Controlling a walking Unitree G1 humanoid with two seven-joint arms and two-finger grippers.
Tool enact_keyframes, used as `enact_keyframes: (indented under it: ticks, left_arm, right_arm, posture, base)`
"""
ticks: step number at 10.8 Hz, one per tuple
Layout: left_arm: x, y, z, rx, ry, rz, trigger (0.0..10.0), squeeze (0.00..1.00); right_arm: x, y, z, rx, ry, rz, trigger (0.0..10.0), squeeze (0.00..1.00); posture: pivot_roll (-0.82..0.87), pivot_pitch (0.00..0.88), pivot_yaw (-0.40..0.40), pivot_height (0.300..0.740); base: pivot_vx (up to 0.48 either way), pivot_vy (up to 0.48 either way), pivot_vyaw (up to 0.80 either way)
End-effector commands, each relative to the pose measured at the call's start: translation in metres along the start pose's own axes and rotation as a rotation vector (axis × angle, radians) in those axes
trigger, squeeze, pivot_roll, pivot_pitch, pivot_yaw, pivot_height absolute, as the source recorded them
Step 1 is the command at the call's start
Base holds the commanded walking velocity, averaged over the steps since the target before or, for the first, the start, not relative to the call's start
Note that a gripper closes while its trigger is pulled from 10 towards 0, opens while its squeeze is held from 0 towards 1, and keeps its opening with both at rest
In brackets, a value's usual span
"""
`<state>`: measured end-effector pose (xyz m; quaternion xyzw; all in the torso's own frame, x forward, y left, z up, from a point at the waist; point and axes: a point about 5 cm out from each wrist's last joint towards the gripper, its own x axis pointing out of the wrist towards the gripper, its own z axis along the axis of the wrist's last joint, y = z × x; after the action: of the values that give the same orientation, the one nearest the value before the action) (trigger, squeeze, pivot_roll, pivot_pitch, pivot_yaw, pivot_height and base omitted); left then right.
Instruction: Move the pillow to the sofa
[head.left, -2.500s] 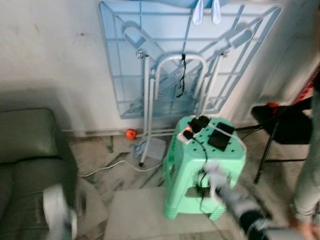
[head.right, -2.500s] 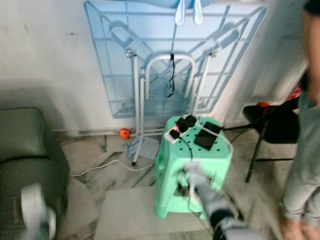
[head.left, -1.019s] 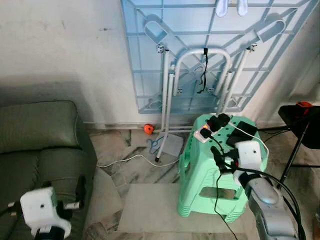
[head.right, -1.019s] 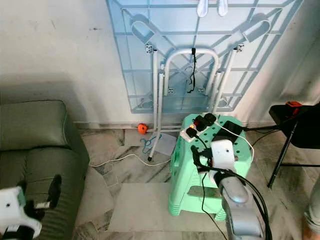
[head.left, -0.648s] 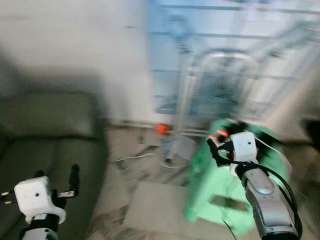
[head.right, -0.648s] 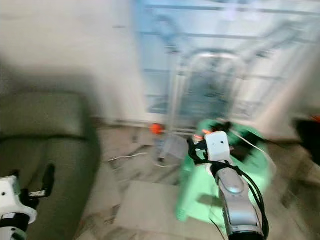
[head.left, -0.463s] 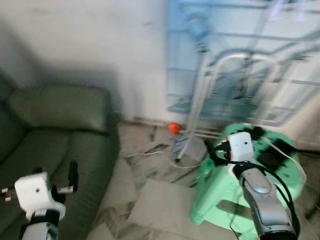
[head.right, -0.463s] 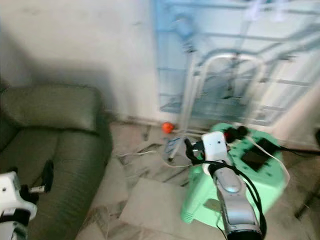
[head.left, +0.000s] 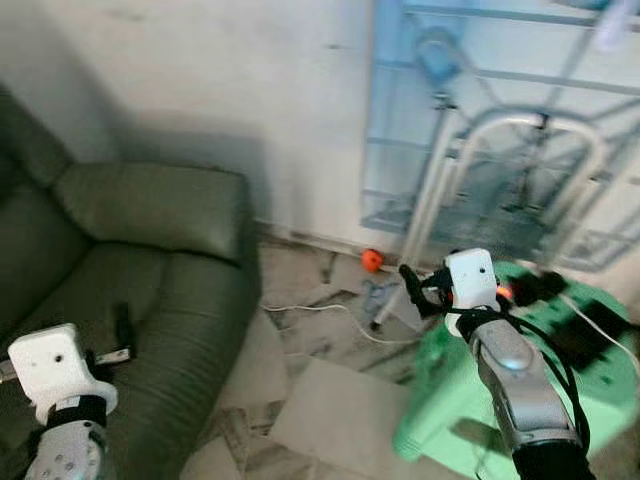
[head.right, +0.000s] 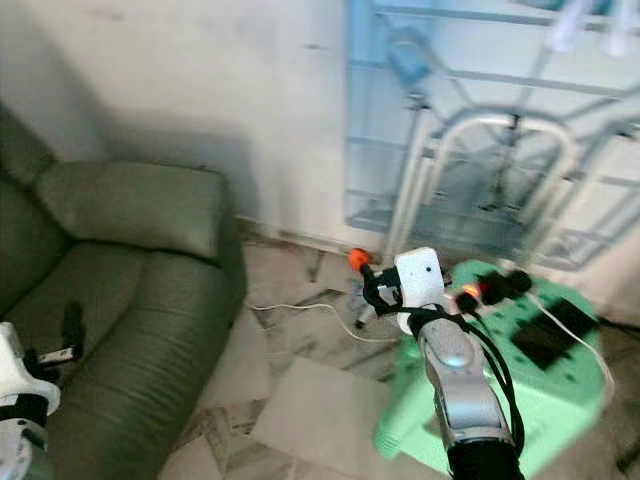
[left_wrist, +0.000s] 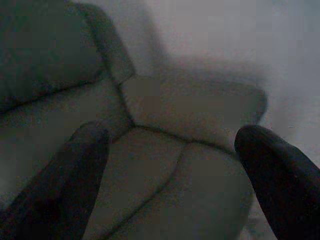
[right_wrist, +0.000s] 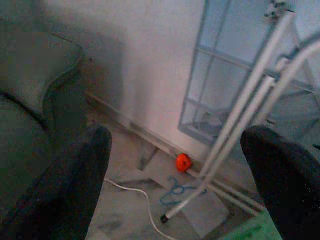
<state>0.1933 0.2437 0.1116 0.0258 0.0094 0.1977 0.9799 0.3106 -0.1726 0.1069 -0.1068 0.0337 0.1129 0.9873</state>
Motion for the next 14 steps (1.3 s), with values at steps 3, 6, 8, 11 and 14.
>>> enact_keyframes:
  ticks: [3,6,8,11,14]
  left_arm:
    - [-0.004,-0.002,-0.001,-0.017,0.032,-0.044,10.0,0.0]
    - [-0.002,0.005,0.001,0.048,0.04,0.039,10.0,0.0]
    - [-0.001,0.01,0.002,0.062,0.038,0.087,10.0,0.0]
    - [-0.002,0.005,0.003,0.042,0.022,0.097,10.0,0.0]
    - [0.002,0.013,0.003,0.092,0.03,0.138,10.0,0.0]
  right_arm:
    - [0.002,0.002,0.002,-0.009,-0.019,0.02,10.0,0.0]
    - [0.007,0.007,0.01,-0.03,-0.055,0.048,10.0,0.0]
    - [0.012,0.008,0.014,-0.035,-0.068,0.056,10.0,0.0]
    - [0.013,0.008,0.014,-0.037,-0.074,0.059,10.0,0.0]
    - [0.014,0.01,0.016,-0.03,-0.085,0.059,10.0,0.0]
  posture:
    - [-0.14,0.045,0.038,0.74]
    - [-0.14,0.05,0.039,0.74]
    - [-0.14,0.052,0.035,0.74]
    - [-0.14,0.056,0.039,0.74]
    - [-0.15,0.06,0.045,0.74]
  base:
    - [0.0,0.0,0.8]
    - [0.0,0.0,0.8]
    - [0.0,0.0,0.8]
    - [0.0,0.0,0.8]
    - [0.0,0.0,0.8]
